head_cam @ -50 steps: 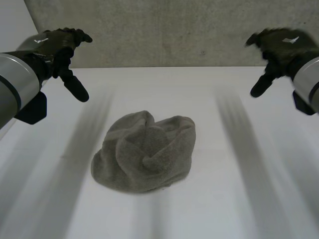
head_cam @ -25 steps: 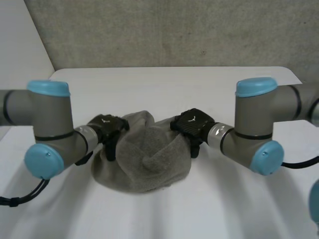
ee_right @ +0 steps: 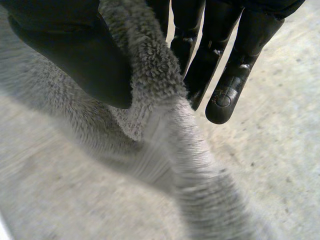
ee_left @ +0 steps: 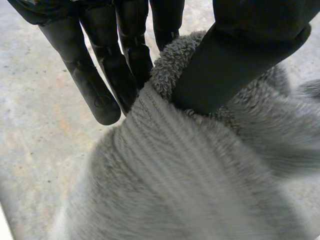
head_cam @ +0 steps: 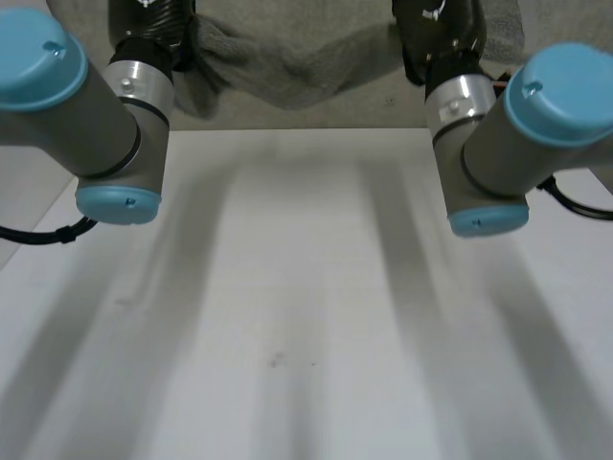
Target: Fold the laundry
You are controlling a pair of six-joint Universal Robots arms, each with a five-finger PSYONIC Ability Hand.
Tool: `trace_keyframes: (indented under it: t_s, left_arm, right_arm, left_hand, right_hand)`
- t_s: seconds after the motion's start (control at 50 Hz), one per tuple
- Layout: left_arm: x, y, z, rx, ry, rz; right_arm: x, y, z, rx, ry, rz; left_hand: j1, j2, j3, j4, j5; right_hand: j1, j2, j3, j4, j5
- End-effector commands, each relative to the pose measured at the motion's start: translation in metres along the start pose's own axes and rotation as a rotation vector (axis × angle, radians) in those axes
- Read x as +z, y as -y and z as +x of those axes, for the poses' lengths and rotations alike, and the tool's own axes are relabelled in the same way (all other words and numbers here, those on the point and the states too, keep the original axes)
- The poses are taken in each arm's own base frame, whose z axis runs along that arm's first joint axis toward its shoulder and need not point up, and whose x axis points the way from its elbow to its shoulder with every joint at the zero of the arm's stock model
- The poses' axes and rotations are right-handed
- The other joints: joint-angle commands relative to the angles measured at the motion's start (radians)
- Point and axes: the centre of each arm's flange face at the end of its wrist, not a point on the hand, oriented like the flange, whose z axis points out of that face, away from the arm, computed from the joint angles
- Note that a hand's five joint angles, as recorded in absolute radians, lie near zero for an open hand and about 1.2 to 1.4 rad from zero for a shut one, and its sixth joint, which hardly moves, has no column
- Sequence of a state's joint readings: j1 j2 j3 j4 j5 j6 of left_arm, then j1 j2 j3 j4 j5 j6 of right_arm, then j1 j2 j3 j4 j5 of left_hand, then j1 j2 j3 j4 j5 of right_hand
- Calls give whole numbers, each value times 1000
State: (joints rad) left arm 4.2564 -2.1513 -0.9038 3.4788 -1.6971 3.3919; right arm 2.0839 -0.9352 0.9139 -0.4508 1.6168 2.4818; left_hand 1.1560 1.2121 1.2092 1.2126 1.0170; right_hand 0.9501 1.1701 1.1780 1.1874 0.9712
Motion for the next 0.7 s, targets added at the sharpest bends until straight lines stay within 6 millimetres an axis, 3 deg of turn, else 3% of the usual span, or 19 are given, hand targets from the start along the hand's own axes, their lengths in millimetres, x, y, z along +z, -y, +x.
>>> trace_keyframes:
  t_s: [0.02, 0.04, 0.06, 0.08, 0.1, 0.12, 0.14, 0.18, 0.24, 0.28, 0.36, 0.4, 0.42, 0.46, 0.5, 0.52, 0.56, 0.62, 0.7]
  left_arm:
    - [-67, -78, 13, 35, -68, -287]
    - [-67, -78, 13, 36, -68, -288]
    - [-85, -96, 15, 43, -86, -359]
    - [-86, -96, 15, 43, -86, -360]
    - [-105, -114, 17, 56, -106, -434]
    - [-124, -127, 18, 71, -124, -503]
    - [-124, -128, 18, 71, -124, -504]
    - [-154, -141, 18, 91, -154, -600]
    - [-166, -141, 17, 99, -167, -638]
    - [-186, -130, 13, 128, -197, -706]
    - [-204, -117, 7, 160, -231, -789]
    - [-227, -107, 6, 186, -284, -906]
    - [-227, -107, 6, 186, -284, -907]
    - [-238, -101, 6, 196, -313, -963]
    - [-252, -86, 4, 213, -353, -1043]
    - [-252, -86, 4, 213, -353, -1044]
    - [-254, -73, 0, 218, -362, -1070]
    - [-248, -68, -1, 213, -351, -1043]
    - [-212, -55, -4, 185, -287, -901]
  right_arm:
    - [-59, -45, -36, -31, 216, -201]
    - [-60, -45, -36, -31, 216, -202]
    - [-77, -55, -46, -34, 297, -258]
    - [-95, -65, -55, -46, 388, -321]
    - [-95, -65, -55, -46, 389, -322]
    - [-113, -72, -62, -66, 485, -389]
    - [-113, -72, -62, -66, 486, -389]
    - [-143, -78, -67, -114, 641, -508]
    - [-161, -76, -63, -150, 745, -608]
    - [-168, -72, -60, -145, 779, -650]
    - [-173, -61, -48, -121, 806, -702]
    - [-173, -53, -32, -95, 791, -737]
    - [-173, -53, -32, -95, 791, -737]
    - [-175, -49, -26, -87, 787, -752]
    - [-180, -42, -16, -81, 803, -785]
    - [-180, -42, -16, -81, 803, -785]
    - [-186, -37, -8, -78, 825, -815]
    - [-179, -38, 3, -75, 782, -816]
    - [-165, -43, 13, -61, 716, -780]
  left_hand:
    - [240, 184, 187, 184, 205]
    - [240, 184, 187, 184, 205]
    - [240, 184, 187, 184, 205]
    - [240, 184, 187, 184, 205]
    - [240, 184, 187, 184, 205]
    - [240, 184, 187, 184, 205]
    - [240, 184, 187, 184, 205]
    - [240, 184, 187, 184, 205]
    - [240, 184, 187, 184, 205]
    - [240, 184, 187, 184, 205]
    - [240, 184, 187, 184, 205]
    - [240, 184, 187, 184, 205]
    - [240, 184, 187, 184, 205]
    - [123, 67, 70, 67, 88]
    - [-365, -421, -418, -421, -400]
    - [-367, -423, -420, -424, -403]
    - [-759, -815, -812, -815, -794]
    - [-849, -905, -902, -905, -884]
    - [-872, -928, -925, -929, -908]
  right_hand:
    - [446, 226, 218, 209, 250]
    - [446, 226, 218, 209, 250]
    - [446, 226, 218, 209, 250]
    - [446, 226, 218, 209, 250]
    - [446, 226, 218, 209, 250]
    - [446, 226, 218, 209, 250]
    - [446, 226, 218, 209, 250]
    - [446, 226, 218, 209, 250]
    - [446, 226, 218, 209, 250]
    - [446, 226, 218, 209, 250]
    - [446, 226, 218, 209, 250]
    - [193, -27, -35, -44, -3]
    - [192, -28, -36, -46, -4]
    - [118, -102, -110, -119, -77]
    - [-80, -300, -308, -317, -276]
    - [-81, -301, -309, -319, -277]
    - [-350, -570, -578, -587, -546]
    - [-527, -747, -755, -764, -722]
    - [-536, -756, -764, -774, -732]
